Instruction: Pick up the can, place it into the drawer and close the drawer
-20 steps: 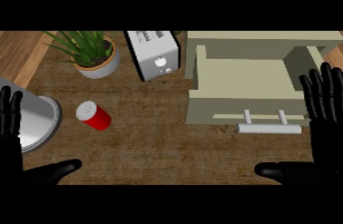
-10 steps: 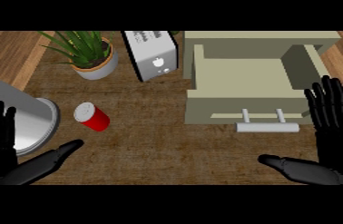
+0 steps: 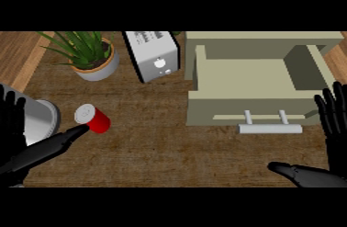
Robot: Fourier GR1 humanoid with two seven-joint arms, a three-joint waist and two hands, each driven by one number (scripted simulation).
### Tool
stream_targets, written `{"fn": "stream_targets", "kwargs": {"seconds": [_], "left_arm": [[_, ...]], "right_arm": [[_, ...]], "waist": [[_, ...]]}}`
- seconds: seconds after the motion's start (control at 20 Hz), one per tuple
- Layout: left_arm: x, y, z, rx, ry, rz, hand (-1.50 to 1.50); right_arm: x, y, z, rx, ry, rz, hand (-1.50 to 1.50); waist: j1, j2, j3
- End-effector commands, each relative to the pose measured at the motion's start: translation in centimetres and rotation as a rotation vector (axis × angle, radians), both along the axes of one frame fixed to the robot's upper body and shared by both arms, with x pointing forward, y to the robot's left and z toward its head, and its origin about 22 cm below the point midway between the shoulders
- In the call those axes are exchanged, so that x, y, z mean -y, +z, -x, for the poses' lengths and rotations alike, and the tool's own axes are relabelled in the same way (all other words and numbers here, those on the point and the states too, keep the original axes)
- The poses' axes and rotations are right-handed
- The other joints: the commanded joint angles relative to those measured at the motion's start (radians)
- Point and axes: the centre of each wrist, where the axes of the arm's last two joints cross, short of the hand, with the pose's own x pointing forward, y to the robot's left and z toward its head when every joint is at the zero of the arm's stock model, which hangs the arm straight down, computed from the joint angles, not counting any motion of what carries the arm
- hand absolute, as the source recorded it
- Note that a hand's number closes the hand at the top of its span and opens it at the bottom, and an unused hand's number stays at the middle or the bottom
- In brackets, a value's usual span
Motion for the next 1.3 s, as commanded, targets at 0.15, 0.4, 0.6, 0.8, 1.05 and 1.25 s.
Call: {"fn": "stream_targets", "kwargs": {"seconds": [0.15, 0.4, 0.6, 0.8, 1.05, 1.25], "left_arm": [[1.4, -3.6, -0.9, -0.056, -0.002, 0.017, -1.5], [0.9, -6.5, -3.6, -0.101, 0.007, 0.013, -1.5], [-0.3, -10.1, -1.9, -0.12, 0.018, 0.017, -1.5], [1.9, -12.5, -1.6, -0.139, 0.049, 0.014, -1.5], [1.4, -13.4, -2.7, -0.14, 0.088, 0.018, -1.5], [0.3, -14.0, -3.5, -0.153, 0.092, 0.045, -1.5]], "right_arm": [[1.6, 0.1, 0.2, -0.009, -0.004, 0.01, -1.5], [2.4, -0.1, 1.3, 0.014, 0.008, 0.012, -1.5], [1.2, 1.8, 1.3, 0.004, -0.013, 0.022, -1.5], [2.5, 2.7, 1.4, 0.027, -0.012, 0.019, -1.5], [1.4, 2.3, 1.9, 0.027, -0.029, 0.007, -1.5], [3.2, 3.6, 1.5, 0.028, -0.032, 0.013, -1.5]], "waist": [[0.001, 0.0, 0.0], [-0.003, 0.001, 0.0], [0.001, 0.0, -0.001], [0.0, 0.0, 0.0], [0.001, 0.0, 0.0], [0.001, 0.0, 0.0]]}}
